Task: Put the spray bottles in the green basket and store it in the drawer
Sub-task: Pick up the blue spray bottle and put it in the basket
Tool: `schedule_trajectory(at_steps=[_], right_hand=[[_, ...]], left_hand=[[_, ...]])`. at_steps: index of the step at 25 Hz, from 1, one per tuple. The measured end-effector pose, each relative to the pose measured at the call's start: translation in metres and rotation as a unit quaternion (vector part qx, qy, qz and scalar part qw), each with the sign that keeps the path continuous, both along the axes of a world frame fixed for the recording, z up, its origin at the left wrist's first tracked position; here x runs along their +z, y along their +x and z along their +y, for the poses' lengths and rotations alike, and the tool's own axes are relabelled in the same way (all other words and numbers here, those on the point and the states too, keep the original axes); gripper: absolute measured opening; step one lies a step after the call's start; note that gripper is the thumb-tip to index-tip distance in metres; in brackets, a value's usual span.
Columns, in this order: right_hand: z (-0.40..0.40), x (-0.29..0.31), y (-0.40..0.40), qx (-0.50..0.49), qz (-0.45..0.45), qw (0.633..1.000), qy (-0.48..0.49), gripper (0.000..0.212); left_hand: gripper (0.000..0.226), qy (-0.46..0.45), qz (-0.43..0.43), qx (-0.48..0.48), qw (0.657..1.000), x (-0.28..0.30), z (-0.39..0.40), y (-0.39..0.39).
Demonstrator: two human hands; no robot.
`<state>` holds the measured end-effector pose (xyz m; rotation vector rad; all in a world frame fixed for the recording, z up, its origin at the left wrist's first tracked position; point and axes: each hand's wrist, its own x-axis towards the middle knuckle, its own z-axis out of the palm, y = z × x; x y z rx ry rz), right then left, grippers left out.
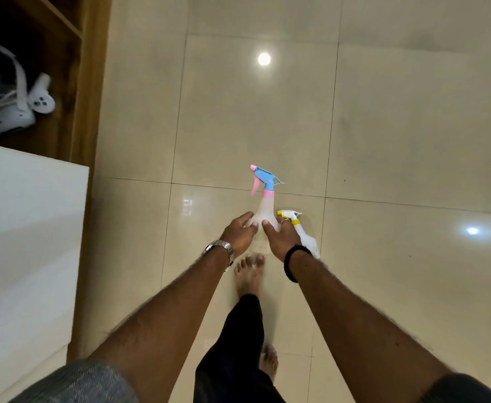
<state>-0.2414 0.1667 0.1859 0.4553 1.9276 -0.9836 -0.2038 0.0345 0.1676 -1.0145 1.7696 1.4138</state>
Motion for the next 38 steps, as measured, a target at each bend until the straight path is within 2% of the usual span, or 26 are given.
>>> schedule_trajectory(at_steps=[5, 8, 12, 15, 18, 24, 27, 31, 33, 35, 38], right_hand=[[0.002, 0.079, 0.042, 0.041, 0.043, 0.997, -0.044, 0.06], [0.001, 0.116, 0.069, 0.056, 0.094, 0.993, -0.04, 0.056], [-0.011, 0.154, 0.113, 0.13, 0.168, 0.977, 0.005, 0.055], [-0.039, 0.169, 0.156, 0.168, 0.19, 0.966, -0.051, 0.049], [-0.078, 0.178, 0.206, 0.244, 0.179, 0.948, -0.101, 0.043], [-0.165, 0.191, 0.318, 0.385, 0.157, 0.892, -0.177, 0.035], [-0.217, 0.205, 0.4, 0.437, 0.153, 0.857, -0.226, 0.025], [-0.279, 0.228, 0.506, 0.483, 0.143, 0.817, -0.281, 0.023], [-0.308, 0.235, 0.561, 0.509, 0.139, 0.793, -0.304, 0.027], [-0.334, 0.24, 0.615, 0.536, 0.136, 0.773, -0.313, 0.04], [-0.368, 0.243, 0.682, 0.572, 0.129, 0.744, -0.319, 0.052]], left_hand=[[0.047, 0.032, 0.064, 0.133, 0.989, 0.076, -0.004, 0.051], [0.051, 0.022, 0.112, 0.159, 0.981, 0.112, 0.004, 0.084], [0.062, -0.067, 0.159, 0.143, 0.974, 0.153, 0.011, 0.143], [0.064, -0.141, 0.184, 0.152, 0.961, 0.171, 0.004, 0.196], [0.064, -0.192, 0.183, 0.206, 0.942, 0.182, -0.014, 0.259], [0.06, -0.245, 0.181, 0.385, 0.871, 0.206, -0.069, 0.397], [0.057, -0.274, 0.188, 0.459, 0.824, 0.221, -0.102, 0.487], [0.056, -0.315, 0.2, 0.53, 0.762, 0.24, -0.136, 0.595], [0.057, -0.335, 0.199, 0.567, 0.726, 0.246, -0.152, 0.646], [0.058, -0.35, 0.198, 0.599, 0.692, 0.25, -0.168, 0.696], [0.06, -0.379, 0.19, 0.622, 0.658, 0.255, -0.191, 0.762]])
